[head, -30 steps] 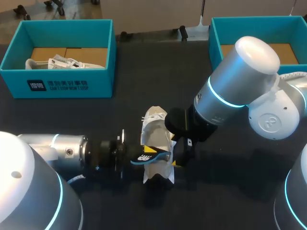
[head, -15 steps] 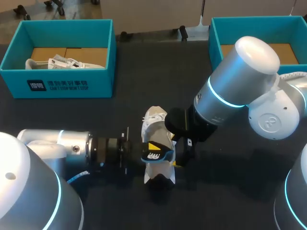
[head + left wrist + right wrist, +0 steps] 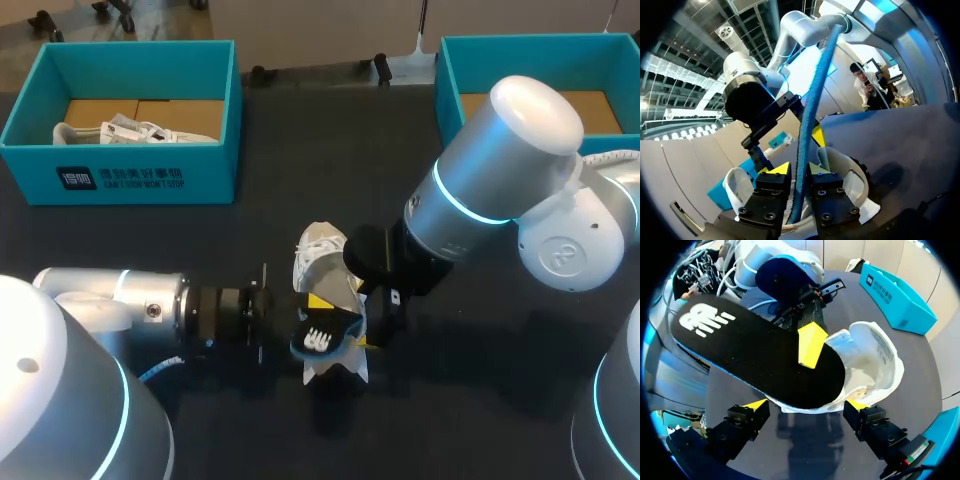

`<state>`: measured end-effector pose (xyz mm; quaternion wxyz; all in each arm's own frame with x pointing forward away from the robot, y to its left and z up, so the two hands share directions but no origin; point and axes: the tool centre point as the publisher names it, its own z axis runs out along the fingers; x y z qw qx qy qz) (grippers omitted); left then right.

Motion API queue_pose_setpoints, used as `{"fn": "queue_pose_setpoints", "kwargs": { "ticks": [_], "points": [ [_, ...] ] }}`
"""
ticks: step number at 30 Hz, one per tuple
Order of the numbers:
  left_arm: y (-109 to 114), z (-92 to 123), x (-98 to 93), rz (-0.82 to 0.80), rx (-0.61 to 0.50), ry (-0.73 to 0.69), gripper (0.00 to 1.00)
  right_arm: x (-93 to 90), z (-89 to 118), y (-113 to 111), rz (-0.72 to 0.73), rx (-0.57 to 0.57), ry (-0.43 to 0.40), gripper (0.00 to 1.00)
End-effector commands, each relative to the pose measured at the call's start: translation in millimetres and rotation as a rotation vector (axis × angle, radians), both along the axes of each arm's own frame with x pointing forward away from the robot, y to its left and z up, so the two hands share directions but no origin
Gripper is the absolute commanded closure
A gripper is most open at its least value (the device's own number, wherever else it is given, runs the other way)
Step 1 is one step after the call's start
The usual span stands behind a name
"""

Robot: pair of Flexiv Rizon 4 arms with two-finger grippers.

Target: Take the shoe out of the shoebox, open the shoe tongue, remove and reinsert the insole, then place the shoe into the shoebox

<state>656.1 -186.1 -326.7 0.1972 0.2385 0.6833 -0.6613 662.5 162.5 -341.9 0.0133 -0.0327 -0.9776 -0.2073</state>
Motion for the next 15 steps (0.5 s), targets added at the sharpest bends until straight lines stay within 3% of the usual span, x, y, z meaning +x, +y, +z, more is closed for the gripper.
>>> {"fn": "queue_pose_setpoints", "kwargs": {
  "ticks": [1,12,13,14,15],
  "points": [
    [2.0,10.4,-9.6,0.005,0.010,-0.012,0.79,-0.9,-1.4,1.2,-0.002,0.000,-0.002,0.00],
    [-10.9,25.1,-19.3,0.000,0.113,-0.081,0.77,-0.9,-1.4,1.2,-0.002,0.000,-0.002,0.00],
    [-11.6,25.2,-19.5,-0.001,0.116,-0.084,0.80,-0.9,-1.4,1.2,-0.002,0.000,-0.002,0.00],
    [-12.6,25.5,-19.9,-0.002,0.124,-0.093,0.95,-0.9,-1.4,1.2,-0.002,0.000,-0.002,0.00],
    [-13.4,24.9,-20.4,0.003,0.140,-0.109,1.00,-0.9,-1.4,1.2,-0.002,0.000,-0.002,0.00]
  ]
}}
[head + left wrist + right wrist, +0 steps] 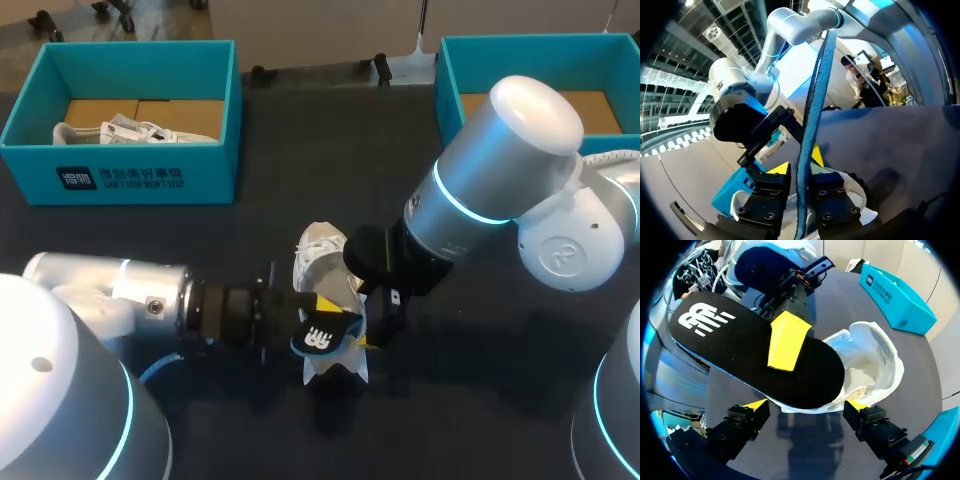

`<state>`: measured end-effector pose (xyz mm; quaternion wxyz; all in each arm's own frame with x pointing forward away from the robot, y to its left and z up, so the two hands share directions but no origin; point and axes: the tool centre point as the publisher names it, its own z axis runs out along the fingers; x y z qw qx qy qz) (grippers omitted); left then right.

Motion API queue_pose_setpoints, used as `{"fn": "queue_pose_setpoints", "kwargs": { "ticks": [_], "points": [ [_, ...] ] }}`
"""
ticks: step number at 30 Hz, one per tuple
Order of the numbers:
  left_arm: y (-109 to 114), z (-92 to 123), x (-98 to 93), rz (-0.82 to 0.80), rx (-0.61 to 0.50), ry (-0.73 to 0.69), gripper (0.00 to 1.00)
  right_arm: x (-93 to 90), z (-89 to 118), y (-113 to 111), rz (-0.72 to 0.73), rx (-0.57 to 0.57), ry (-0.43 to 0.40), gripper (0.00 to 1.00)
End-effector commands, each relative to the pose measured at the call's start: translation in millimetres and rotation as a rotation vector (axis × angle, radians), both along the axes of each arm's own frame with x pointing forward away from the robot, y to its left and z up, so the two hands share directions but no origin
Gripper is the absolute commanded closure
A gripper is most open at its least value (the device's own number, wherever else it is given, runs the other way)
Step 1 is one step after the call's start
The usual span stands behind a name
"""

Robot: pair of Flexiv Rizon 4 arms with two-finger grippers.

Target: Take the shoe out of the shoebox, open the shoe tongue, remove and reinsert the insole, then place the shoe into the shoebox

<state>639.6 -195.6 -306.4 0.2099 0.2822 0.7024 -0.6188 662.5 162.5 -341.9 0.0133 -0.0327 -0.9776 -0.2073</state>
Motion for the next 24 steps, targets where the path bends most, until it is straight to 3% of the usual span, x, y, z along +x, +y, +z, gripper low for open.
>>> {"fn": "queue_pose_setpoints", "kwargs": {
  "ticks": [1,15,24],
  "points": [
    [-4.2,3.2,-4.2,0.021,0.047,-0.025,1.00,-0.9,-1.4,1.2,-0.002,0.000,-0.002,0.00],
    [6.4,-37.0,25.3,0.052,0.081,-0.039,1.00,-0.9,-1.4,1.2,-0.002,0.000,-0.002,0.00],
    [4.5,-41.2,30.7,0.056,0.072,-0.029,1.00,-0.9,-1.4,1.2,-0.002,0.000,-0.002,0.00]
  ]
}}
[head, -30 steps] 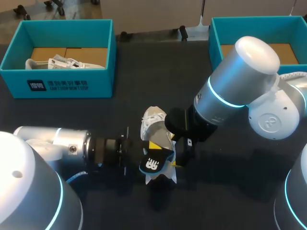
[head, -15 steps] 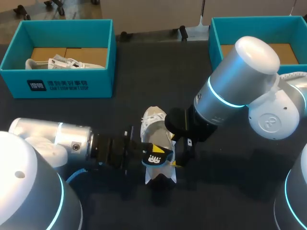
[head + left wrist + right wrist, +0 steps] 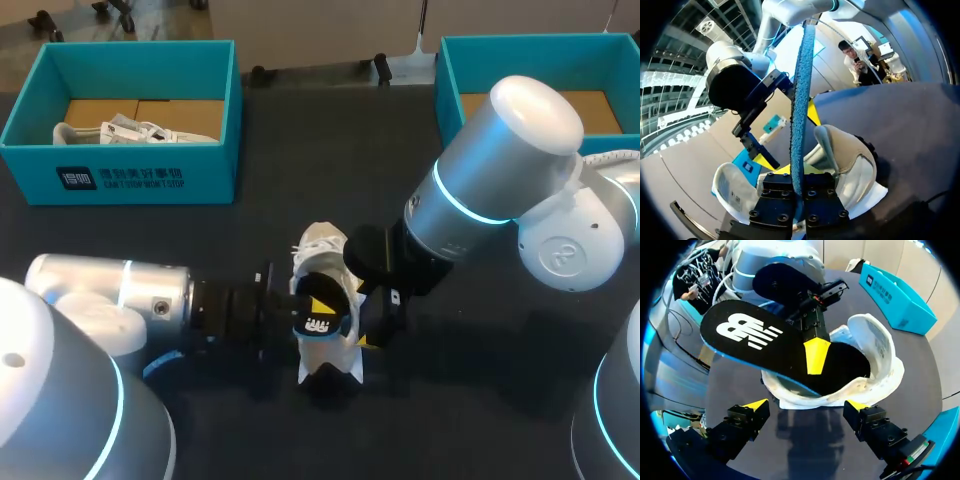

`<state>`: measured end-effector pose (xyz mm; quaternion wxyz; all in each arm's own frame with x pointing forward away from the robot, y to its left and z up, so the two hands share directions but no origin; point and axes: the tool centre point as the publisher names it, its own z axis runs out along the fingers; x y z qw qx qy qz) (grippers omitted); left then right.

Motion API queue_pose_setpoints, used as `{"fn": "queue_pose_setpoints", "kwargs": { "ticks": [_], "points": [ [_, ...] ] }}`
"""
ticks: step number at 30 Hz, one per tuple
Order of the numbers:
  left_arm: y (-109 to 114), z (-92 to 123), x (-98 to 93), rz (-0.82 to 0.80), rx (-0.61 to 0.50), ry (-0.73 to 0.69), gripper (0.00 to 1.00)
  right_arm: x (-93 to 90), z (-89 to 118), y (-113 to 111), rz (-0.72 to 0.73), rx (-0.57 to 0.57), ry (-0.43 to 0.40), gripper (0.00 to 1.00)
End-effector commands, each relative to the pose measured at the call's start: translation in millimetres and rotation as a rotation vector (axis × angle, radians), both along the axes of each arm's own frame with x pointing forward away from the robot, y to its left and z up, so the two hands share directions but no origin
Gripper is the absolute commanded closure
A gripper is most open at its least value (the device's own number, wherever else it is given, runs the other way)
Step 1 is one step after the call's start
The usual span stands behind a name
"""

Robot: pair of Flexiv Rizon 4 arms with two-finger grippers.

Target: Take the shoe out of the shoebox, open the shoe tongue, remove and reinsert the insole, then place the shoe into the shoebox

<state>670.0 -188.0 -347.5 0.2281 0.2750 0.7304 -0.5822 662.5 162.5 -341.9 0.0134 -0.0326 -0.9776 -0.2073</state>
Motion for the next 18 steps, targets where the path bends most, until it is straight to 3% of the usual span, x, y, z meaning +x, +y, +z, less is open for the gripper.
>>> {"fn": "queue_pose_setpoints", "kwargs": {
  "ticks": [1,4,8,18],
  "points": [
    [-3.3,2.7,-2.4,-0.016,-0.006,-0.006,1.00,-0.9,-1.4,1.2,-0.002,0.000,-0.002,0.00],
    [-2.7,8.2,-6.6,-0.024,-0.015,-0.014,1.00,-0.9,-1.4,1.2,-0.002,0.000,-0.002,0.00],
    [-1.8,18.4,-13.3,-0.032,-0.039,-0.028,0.70,-0.9,-1.4,1.2,-0.002,0.000,-0.002,0.00],
    [-2.6,37.9,-33.8,-0.071,-0.063,-0.060,0.70,-0.9,-1.4,1.2,-0.002,0.000,-0.002,0.00]
  ]
}}
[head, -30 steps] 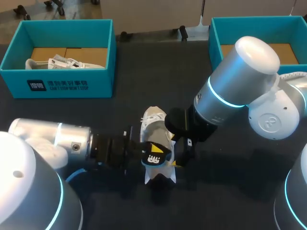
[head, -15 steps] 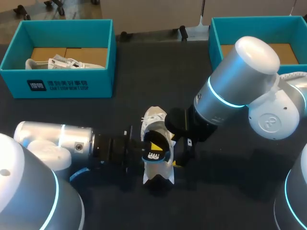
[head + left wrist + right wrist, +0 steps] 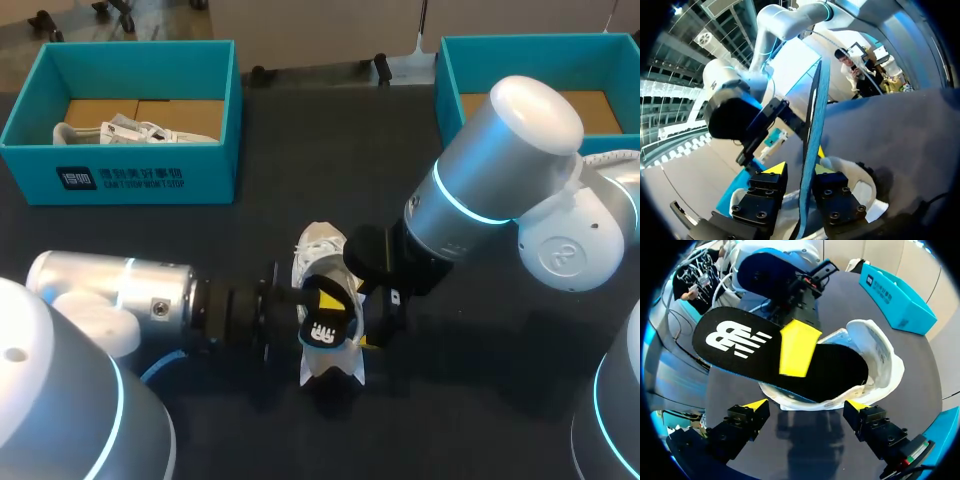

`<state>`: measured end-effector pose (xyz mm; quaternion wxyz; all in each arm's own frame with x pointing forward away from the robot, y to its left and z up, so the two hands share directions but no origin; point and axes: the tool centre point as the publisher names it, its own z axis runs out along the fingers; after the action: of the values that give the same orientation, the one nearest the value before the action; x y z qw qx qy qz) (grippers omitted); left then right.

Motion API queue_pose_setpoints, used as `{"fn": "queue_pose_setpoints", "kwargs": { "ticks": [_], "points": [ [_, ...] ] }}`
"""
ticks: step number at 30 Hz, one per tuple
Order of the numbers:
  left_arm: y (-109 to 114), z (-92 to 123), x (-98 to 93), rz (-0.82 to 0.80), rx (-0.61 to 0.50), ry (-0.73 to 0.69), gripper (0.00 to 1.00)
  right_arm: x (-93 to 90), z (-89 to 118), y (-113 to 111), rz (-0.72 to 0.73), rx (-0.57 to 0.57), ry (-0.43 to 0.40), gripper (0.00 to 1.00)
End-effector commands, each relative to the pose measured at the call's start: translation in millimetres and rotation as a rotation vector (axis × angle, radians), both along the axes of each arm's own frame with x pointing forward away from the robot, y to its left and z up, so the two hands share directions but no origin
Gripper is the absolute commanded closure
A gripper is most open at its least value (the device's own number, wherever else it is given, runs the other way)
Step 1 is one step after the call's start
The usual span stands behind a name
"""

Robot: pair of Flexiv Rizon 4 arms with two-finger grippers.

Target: Take the shoe out of the shoebox, open the shoe tongue, remove and reinsert the insole, then place the shoe into the shoebox

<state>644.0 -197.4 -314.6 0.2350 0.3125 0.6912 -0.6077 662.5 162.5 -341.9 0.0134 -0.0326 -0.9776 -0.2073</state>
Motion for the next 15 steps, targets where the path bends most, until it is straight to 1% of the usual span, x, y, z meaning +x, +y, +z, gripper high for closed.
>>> {"fn": "queue_pose_setpoints", "kwargs": {
  "ticks": [1,2,3,4,7,11,13,15],
  "points": [
    [6.7,4.9,-7.8,0.010,0.007,-0.002,0.70,-0.9,-1.4,1.2,-0.002,0.000,-0.002,0.00],
    [6.8,7.3,-13.9,0.004,0.008,-0.015,0.83,-0.9,-1.4,1.2,-0.002,0.000,-0.002,0.00],
    [6.7,7.2,-13.8,0.002,0.012,-0.019,0.89,-0.9,-1.4,1.2,-0.002,0.000,-0.002,0.00],
    [5.8,6.2,-13.4,0.003,0.024,-0.032,1.00,-0.9,-1.4,1.2,-0.002,0.000,-0.002,0.00],
    [3.9,2.0,-12.4,0.001,0.029,-0.038,1.00,-0.9,-1.4,1.2,-0.002,0.000,-0.002,0.00],
    [0.6,-9.5,1.5,-0.008,0.032,-0.090,1.00,-0.9,-1.4,1.2,-0.002,0.000,-0.002,0.00],
    [-0.1,-14.5,7.5,-0.003,0.020,-0.101,1.00,-0.9,-1.4,1.2,-0.002,0.000,-0.002,0.00],
    [-0.5,-19.4,14.7,0.006,0.031,-0.107,1.00,-0.9,-1.4,1.2,-0.002,0.000,-0.002,0.00]
  ]
}}
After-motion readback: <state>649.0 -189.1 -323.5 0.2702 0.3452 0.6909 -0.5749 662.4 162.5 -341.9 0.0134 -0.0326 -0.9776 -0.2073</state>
